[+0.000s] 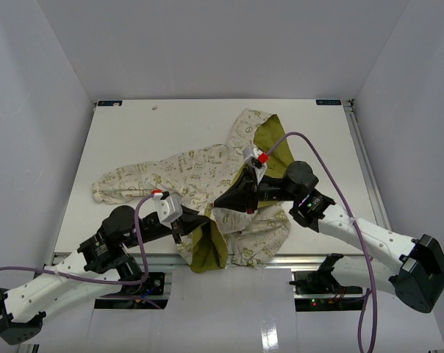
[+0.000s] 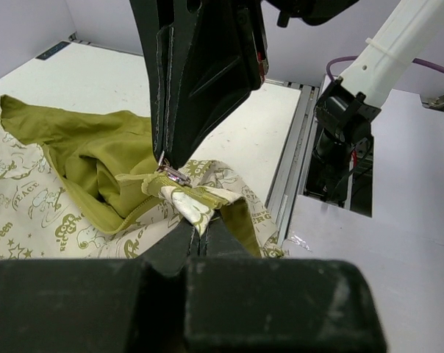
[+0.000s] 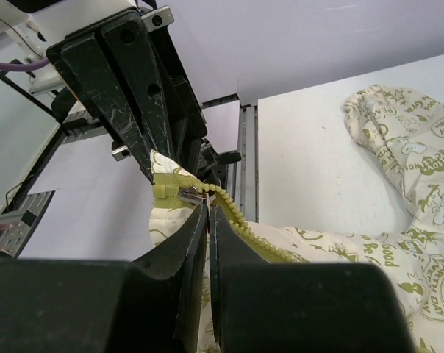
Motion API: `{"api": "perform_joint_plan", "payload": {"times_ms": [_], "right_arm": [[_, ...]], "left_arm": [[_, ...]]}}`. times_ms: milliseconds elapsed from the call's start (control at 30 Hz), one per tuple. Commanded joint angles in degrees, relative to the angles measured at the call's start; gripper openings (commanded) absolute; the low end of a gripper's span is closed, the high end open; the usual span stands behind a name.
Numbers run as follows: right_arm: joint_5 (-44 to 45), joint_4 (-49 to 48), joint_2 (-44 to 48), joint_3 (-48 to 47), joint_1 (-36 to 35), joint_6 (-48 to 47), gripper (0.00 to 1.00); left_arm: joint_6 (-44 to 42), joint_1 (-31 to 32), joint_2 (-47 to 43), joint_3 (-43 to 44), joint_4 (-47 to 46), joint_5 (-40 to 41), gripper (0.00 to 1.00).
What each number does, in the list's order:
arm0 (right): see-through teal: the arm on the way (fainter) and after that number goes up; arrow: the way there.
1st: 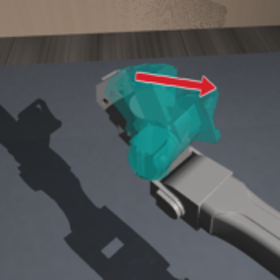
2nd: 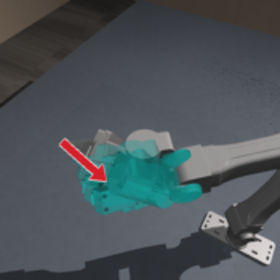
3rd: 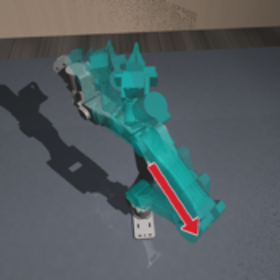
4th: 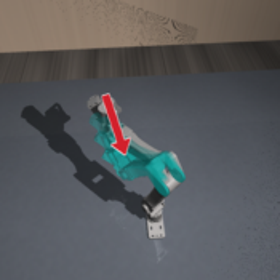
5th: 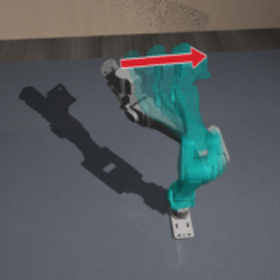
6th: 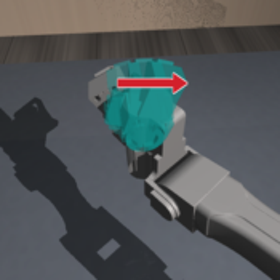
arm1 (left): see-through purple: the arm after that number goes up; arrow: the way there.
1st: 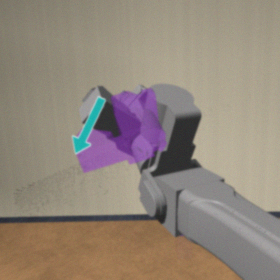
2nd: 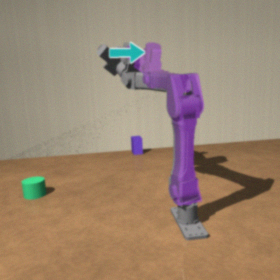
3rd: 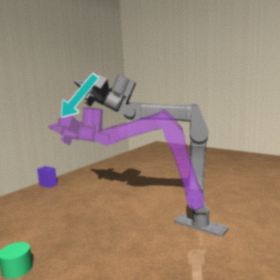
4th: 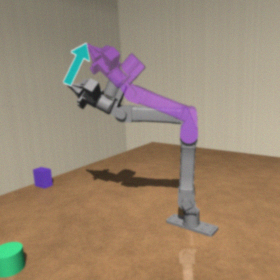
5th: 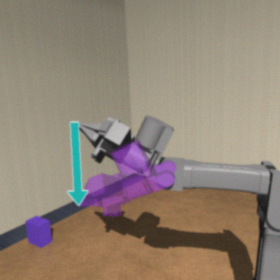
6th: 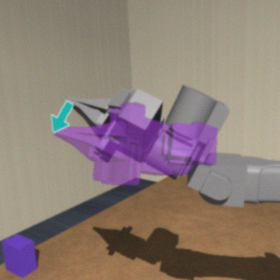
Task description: Zip up the jacket
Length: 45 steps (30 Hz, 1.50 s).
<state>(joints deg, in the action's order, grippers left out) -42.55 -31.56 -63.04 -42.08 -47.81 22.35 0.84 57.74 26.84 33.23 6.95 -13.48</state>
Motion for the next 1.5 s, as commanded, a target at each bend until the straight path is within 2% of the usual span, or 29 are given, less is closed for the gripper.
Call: {"api": "perform_joint_plan", "payload": {"times_ms": [0,267,833,1467], "right_arm": [[9.6,3.2,-1.0,-2.9,1.6,-4.7,0.08],[10.7,6.1,-5.0,-5.7,2.6,-6.6,0.08],[19.0,23.8,-8.8,-15.7,2.0,-14.7,0.08],[21.4,26.5,-18.1,-21.0,2.5,-16.4,0.08]], "left_arm": [[0.2,0.4,-1.6,1.8,-1.2,-4.7,0.0],[0.1,0.4,-1.7,2.4,-1.2,-8.3,0.0],[-0.3,0.4,0.7,4.1,-0.7,-9.8,0.0],[-0.5,0.4,-1.4,4.7,0.5,-10.7,0.0]]}}
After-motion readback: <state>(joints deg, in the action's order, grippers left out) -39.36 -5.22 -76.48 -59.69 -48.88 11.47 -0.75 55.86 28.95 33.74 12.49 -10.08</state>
